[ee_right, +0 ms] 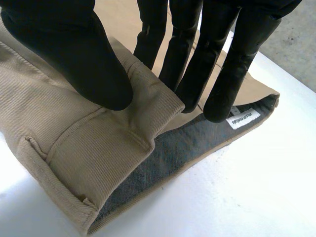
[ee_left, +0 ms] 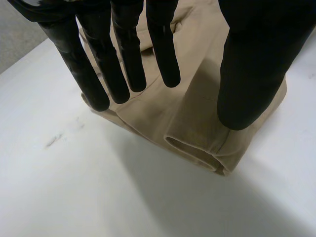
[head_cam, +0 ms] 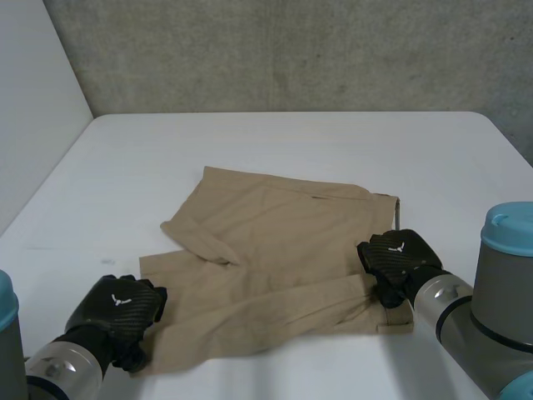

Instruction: Fold the shorts.

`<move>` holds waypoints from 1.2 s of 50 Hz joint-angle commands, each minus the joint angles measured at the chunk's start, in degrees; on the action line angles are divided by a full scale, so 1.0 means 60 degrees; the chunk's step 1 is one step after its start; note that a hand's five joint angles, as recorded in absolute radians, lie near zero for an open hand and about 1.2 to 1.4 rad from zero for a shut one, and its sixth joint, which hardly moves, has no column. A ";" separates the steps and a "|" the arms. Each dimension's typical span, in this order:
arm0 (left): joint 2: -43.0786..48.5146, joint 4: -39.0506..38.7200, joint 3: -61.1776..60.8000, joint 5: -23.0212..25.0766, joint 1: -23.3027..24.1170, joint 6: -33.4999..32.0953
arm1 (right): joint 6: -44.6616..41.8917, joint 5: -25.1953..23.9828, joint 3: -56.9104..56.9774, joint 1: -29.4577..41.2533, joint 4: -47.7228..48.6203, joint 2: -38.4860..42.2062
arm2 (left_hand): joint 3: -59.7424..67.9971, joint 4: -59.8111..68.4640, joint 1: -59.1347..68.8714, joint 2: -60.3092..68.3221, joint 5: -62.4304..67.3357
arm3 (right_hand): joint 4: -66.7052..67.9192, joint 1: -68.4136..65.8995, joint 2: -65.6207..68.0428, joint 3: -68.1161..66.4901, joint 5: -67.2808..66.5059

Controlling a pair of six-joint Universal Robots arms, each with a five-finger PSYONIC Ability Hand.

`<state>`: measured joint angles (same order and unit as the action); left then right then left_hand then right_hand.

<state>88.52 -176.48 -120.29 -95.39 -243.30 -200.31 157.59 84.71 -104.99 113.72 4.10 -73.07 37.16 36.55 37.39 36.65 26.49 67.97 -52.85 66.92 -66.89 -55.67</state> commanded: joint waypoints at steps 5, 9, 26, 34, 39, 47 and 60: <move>0.1095 -0.0558 0.0199 0.0136 0.0032 -0.0056 | -0.0043 -0.0013 -0.0051 -0.0013 -0.0024 -0.0112 | 0.7140 0.7242 0.7101 0.7224 0.7251 | 0.2005 -0.4525 0.2180 -0.2186 -0.2389; 0.1184 -0.0616 0.1003 0.0165 0.0106 -0.0174 | -0.0131 -0.0027 0.0037 -0.0027 -0.0082 -0.0200 | 0.7140 0.7242 0.7101 0.7224 0.7251 | 0.2005 -0.4525 0.2180 -0.2186 -0.2389; 0.5297 -0.0748 0.7784 0.1103 -0.0026 -0.1989 | -0.0220 0.0046 0.3313 -0.0027 -0.0580 0.1291 | 0.7140 0.7242 0.7101 0.7224 0.7251 | 0.2005 -0.4525 0.2180 -0.2186 -0.2389; 0.8154 -0.1729 1.1403 0.1117 -0.0026 -0.2663 | -0.0263 0.0939 0.5733 -0.0027 -0.0463 0.3006 | 0.7140 0.7242 0.7101 0.7224 0.7251 | 0.2005 -0.4525 0.2180 -0.2186 -0.2389; 0.9633 -0.2242 1.3190 0.1176 -0.0070 -0.3030 | -0.0278 0.1437 0.7314 -0.0027 -0.0054 0.4455 | 0.7140 0.7242 0.7101 0.7224 0.7251 | 0.2005 -0.4525 0.2180 -0.2186 -0.2389; 1.1524 -0.2740 1.5023 0.2040 -0.0260 -0.3060 | -0.0599 0.1876 0.8590 -0.0027 0.1001 0.5907 | 0.7140 0.7242 0.7101 0.7224 0.7251 | 0.2005 -0.4525 0.2180 -0.2186 -0.2389; 1.1366 -0.5317 1.3664 0.3447 -0.0246 -0.2870 | -0.2036 0.3035 0.9617 0.0075 0.1207 0.6539 | -0.4297 -0.4195 -0.4335 -0.4213 -0.4186 | -0.9662 0.7142 -0.9487 0.9481 0.9278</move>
<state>158.83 -202.62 -33.54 -75.89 -244.89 -218.35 146.36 101.36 -48.35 113.83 11.71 -33.26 42.89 42.75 38.30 42.74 32.20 36.61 -26.00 34.65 -36.24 -26.82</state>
